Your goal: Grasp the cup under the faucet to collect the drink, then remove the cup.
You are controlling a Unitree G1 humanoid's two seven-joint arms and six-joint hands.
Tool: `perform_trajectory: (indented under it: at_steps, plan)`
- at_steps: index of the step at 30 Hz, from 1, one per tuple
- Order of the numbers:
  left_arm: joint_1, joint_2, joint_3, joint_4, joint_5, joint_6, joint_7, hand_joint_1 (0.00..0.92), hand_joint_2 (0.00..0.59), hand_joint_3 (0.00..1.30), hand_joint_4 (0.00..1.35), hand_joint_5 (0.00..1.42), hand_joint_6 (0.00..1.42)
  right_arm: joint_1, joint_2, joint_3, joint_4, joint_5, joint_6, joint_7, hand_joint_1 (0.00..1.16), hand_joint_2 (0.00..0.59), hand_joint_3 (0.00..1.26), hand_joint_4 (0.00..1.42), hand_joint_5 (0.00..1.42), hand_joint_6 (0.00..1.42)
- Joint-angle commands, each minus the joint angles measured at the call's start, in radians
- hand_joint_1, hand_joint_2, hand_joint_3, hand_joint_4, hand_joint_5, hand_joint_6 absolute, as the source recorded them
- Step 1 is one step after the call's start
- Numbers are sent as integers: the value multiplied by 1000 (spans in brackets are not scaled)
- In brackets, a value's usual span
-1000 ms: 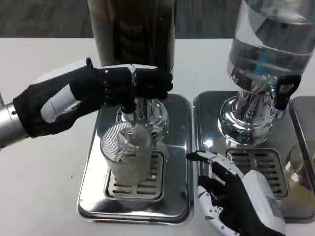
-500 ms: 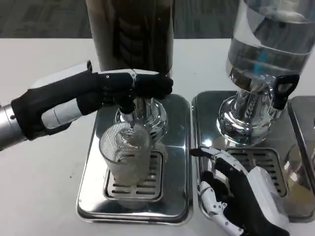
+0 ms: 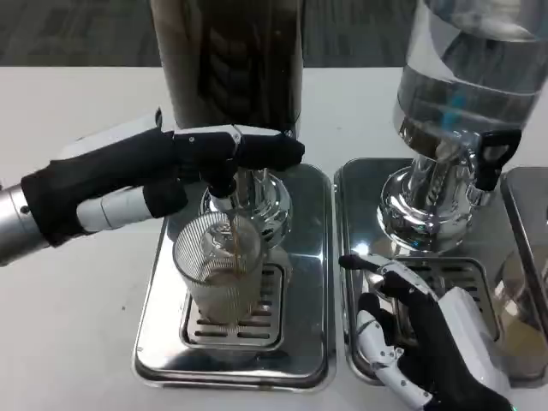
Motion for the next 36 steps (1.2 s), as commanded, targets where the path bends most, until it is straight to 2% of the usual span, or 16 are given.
perform_trajectory:
  at_steps: [1, 5, 10, 19, 26, 36]
  plan:
    - [27, 16, -25, -6, 38, -30, -10, 0, 9, 195, 153, 137, 106, -14, 3, -12, -5, 56, 0, 30, 383, 525, 309, 211, 148, 262]
    - [32, 18, -30, -6, 48, -53, -1, 0, 9, 193, 150, 135, 106, -25, -2, -15, -11, 102, -13, 64, 371, 478, 296, 201, 148, 262]
    - [40, 19, -35, -9, 55, -73, 10, 0, 8, 192, 150, 134, 105, -38, -1, -17, -20, 171, -7, 120, 324, 380, 235, 179, 139, 247]
    - [44, 24, -45, -11, 56, -89, 24, 0, 5, 200, 178, 134, 105, -57, -5, -20, -31, 232, 9, 205, 240, 280, 132, 122, 79, 203]
    - [49, 30, -49, -16, 51, -91, 33, 0, 4, 202, 191, 135, 105, -82, -5, -25, -40, 232, 35, 242, 233, 238, 102, 70, 29, 169]
    - [54, 37, -56, -24, 45, -90, 46, 0, 1, 210, 215, 146, 105, -133, -17, -21, -14, 223, 64, 285, 259, 222, 65, 3, 0, 115]
